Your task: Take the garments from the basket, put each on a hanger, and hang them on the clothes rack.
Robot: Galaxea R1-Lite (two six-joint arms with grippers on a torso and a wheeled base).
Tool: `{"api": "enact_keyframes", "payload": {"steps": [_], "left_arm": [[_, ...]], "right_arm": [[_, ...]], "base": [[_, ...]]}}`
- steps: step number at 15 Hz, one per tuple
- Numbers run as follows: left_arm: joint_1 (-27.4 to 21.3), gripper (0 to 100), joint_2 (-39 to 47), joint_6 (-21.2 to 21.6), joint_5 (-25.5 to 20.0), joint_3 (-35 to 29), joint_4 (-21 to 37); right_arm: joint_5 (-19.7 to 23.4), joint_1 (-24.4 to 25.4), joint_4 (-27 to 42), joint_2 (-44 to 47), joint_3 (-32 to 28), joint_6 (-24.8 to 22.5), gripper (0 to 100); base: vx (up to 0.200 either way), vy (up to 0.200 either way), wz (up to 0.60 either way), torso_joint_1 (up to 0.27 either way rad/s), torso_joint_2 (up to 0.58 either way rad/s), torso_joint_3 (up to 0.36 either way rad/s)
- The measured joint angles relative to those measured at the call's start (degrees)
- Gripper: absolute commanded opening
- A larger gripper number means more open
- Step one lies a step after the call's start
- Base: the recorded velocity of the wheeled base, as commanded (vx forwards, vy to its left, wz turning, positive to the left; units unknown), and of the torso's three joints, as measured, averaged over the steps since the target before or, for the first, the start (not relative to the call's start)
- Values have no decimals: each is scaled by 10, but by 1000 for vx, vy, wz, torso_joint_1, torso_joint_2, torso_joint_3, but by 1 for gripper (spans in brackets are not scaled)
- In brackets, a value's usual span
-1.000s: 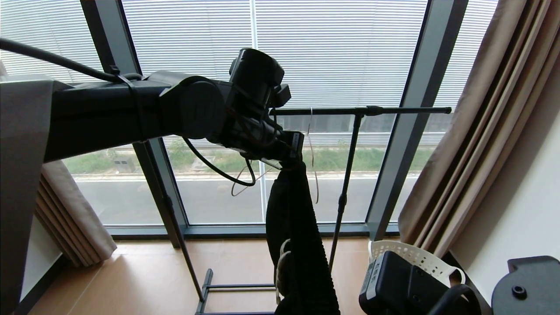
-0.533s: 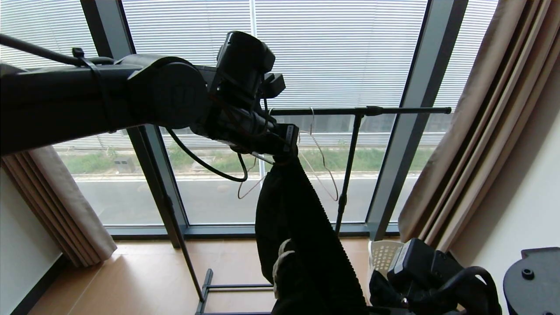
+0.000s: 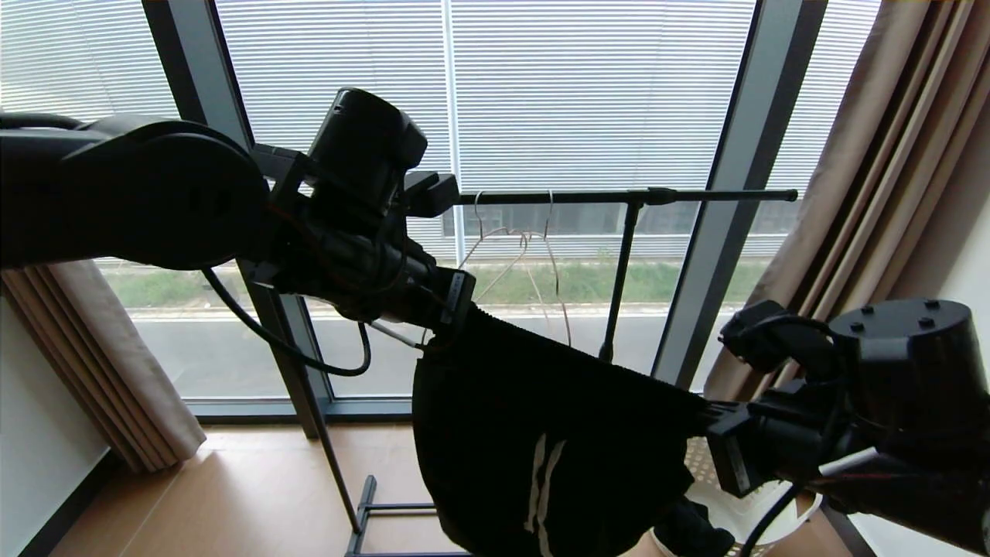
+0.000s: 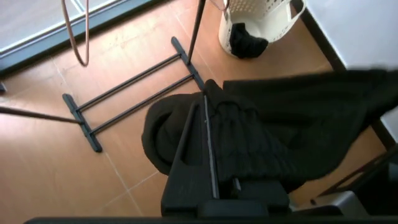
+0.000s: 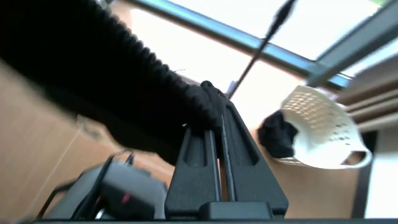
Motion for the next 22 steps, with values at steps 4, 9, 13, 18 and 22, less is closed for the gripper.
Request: {"api": "enact_keyframes", "payload": {"steps": [4, 9, 13, 18, 22], "left_arm": [[-1, 0, -58, 6, -1, 120, -39], [-33, 0, -120, -9, -36, 244, -64], [-101, 0, -130, -76, -80, 268, -64], [-152, 0, -90, -135, -96, 228, -65], [-169, 0, -61, -151, -96, 203, -76]], "right_arm": [[-42, -22, 0, 78, -111, -2, 0], [-55, -18, 6, 170, -251, -3, 0], [-50, 6, 2, 231, -342, 0, 0], [-50, 56, 8, 298, -444, 1, 0], [-49, 82, 8, 321, -462, 10, 0]], "base": [[0, 0, 0, 0, 0, 0], [0, 0, 0, 0, 0, 0], [0, 0, 0, 0, 0, 0], [0, 0, 0, 0, 0, 0], [0, 0, 0, 0, 0, 0]]}}
